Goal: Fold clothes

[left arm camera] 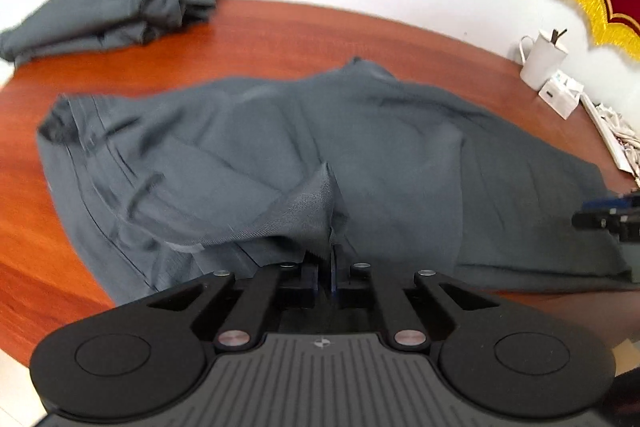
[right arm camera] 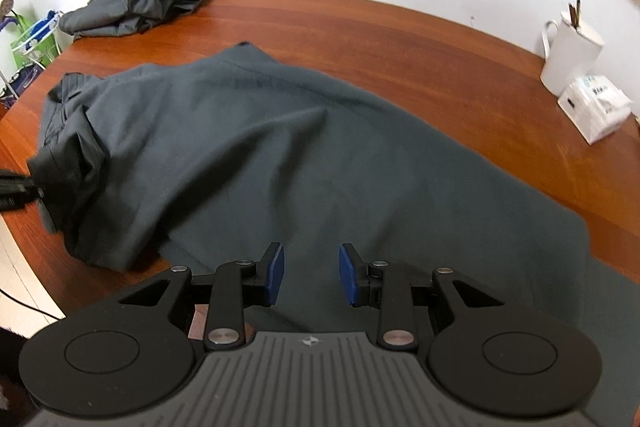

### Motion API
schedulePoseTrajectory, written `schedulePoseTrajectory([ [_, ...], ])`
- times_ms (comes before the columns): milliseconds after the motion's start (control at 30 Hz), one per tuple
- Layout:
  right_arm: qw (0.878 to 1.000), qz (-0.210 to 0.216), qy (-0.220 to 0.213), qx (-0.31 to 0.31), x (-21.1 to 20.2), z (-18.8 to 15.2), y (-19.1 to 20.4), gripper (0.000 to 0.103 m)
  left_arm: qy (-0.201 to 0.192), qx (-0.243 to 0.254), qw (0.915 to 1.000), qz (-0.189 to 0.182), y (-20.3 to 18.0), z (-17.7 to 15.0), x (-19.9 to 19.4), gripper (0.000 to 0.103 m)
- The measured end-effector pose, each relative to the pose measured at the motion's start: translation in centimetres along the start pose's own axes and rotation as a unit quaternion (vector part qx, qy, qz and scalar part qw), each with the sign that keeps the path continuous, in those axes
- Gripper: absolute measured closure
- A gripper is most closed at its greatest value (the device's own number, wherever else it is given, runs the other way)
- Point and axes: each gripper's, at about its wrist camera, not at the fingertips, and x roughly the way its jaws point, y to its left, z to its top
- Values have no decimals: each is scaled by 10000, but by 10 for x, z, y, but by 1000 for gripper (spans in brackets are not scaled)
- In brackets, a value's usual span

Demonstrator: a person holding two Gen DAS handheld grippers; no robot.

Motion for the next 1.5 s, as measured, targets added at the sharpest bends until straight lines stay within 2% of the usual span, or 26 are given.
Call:
schedulePoseTrajectory([
  [67, 10000, -41, 34, 55, 4, -6, 5, 62, -101, 29, 9999, 101, 5, 4, -5, 98],
  [200, 9998, -62, 83, 193, 11, -12, 10, 62, -344, -23, 9983, 469, 33, 20, -17, 98],
  [400, 9996, -23, 37, 295, 16, -11, 21, 62, -510, 28, 9951, 847, 74, 41, -21, 98],
  [533, 9995, 81, -23, 297, 18, -8, 34, 61, -563, 63, 9941, 926, 93, 50, -21, 98],
  [633, 9992, 275, -111, 260, 16, -2, 58, 55, -519, 126, 9946, 885, 105, 56, -17, 98],
  [800, 9958, 827, -356, -148, 12, 7, 98, 55, -419, 310, 9965, 649, 118, 63, -7, 98],
  [1033, 9852, 1450, -543, -741, 12, 21, 151, 52, -406, 548, 9972, 294, 126, 65, -7, 98],
  [1067, 9826, 1539, -570, -869, 12, 31, 168, 52, -396, 573, 9973, 222, 128, 65, -8, 98],
  [1300, 9722, 1856, -751, -1216, 19, 71, 216, 51, -358, 708, 9958, -447, 141, 49, -25, 98],
  [1400, 9692, 1939, -765, -1309, 23, 84, 232, 51, -233, 764, 9948, -632, 145, 33, -31, 98],
  [1500, 9643, 2056, -668, -1527, 32, 98, 246, 51, -135, 715, 9954, -627, 149, 20, -32, 98],
])
